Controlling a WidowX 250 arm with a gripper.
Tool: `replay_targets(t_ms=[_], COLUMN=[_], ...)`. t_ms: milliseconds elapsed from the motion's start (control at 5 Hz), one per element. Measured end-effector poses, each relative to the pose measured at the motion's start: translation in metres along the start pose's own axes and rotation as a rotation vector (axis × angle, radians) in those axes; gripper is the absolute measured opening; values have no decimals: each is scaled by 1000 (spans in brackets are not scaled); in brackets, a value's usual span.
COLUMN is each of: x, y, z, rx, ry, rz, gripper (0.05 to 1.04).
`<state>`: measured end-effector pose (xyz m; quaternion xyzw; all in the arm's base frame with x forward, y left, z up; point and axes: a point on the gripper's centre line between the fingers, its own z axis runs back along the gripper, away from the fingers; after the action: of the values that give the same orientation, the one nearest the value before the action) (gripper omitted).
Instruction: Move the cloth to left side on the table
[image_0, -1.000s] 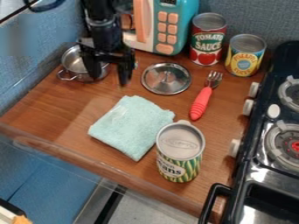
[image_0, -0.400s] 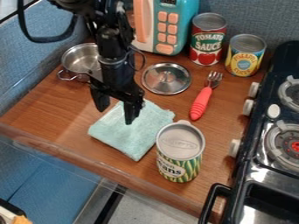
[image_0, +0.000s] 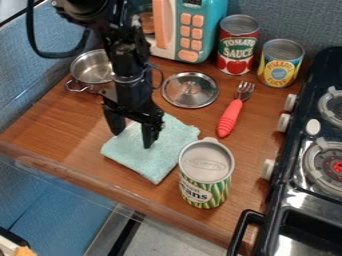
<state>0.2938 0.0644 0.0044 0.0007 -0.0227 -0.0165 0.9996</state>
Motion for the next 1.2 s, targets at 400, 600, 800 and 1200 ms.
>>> replay_targets(t_ms=[400,600,800,1200], x=[4,6,5,2], y=[7,12,12,43], z=[-5,-5,-4,5], rx=[7,54,76,92], ry=[21,16,24,52], rz=[11,8,6,102], gripper=[1000,1000,1000,1000])
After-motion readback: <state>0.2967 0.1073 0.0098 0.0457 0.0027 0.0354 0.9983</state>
